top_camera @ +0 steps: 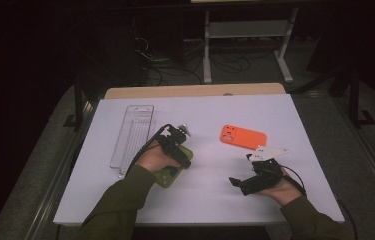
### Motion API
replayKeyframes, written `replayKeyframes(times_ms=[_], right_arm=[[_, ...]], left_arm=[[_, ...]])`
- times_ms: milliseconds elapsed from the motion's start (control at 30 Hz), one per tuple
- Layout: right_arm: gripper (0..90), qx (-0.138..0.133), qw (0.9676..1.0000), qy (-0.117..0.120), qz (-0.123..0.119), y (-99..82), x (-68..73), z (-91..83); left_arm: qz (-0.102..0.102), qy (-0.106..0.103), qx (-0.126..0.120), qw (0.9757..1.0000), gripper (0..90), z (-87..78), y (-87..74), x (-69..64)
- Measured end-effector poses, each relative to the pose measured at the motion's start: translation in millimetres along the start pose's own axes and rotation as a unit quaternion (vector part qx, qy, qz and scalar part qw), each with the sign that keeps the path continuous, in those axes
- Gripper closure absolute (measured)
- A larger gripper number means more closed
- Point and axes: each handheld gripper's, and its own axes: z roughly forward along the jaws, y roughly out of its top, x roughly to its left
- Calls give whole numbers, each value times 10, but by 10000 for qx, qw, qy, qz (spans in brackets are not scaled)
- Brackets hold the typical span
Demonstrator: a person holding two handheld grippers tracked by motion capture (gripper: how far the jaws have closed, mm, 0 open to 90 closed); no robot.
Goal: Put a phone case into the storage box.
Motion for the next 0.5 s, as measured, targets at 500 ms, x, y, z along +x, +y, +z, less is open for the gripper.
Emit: replayKeyframes(times_ms=[500], right_arm=[[0,14,10000,-12,-14,-1,4,4]], left_arm=[[6,58,409,9991,0,37,-49,0]])
